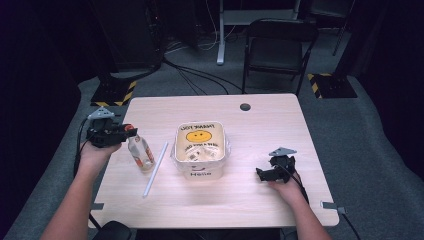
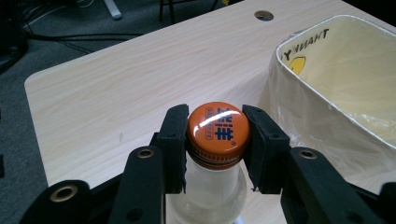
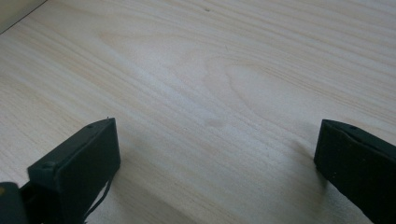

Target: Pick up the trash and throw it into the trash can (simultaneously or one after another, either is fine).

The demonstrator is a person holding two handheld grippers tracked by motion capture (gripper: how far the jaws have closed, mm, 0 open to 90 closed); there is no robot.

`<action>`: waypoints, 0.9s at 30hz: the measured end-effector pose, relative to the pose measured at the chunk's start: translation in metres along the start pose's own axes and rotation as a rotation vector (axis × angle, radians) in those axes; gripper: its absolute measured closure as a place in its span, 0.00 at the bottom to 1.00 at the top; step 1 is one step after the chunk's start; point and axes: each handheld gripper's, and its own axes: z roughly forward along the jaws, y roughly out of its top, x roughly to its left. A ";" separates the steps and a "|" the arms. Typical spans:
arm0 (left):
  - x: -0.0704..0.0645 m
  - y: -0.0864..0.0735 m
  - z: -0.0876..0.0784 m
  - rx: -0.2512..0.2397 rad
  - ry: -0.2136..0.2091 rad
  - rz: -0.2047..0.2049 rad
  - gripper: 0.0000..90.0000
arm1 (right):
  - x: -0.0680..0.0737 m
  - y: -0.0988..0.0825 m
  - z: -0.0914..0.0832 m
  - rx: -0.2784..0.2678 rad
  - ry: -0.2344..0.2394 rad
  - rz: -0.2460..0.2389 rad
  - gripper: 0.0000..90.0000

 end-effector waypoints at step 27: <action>-0.009 0.031 -0.028 -0.006 0.009 0.036 0.70 | 0.000 0.000 0.000 -0.001 -0.001 0.003 0.00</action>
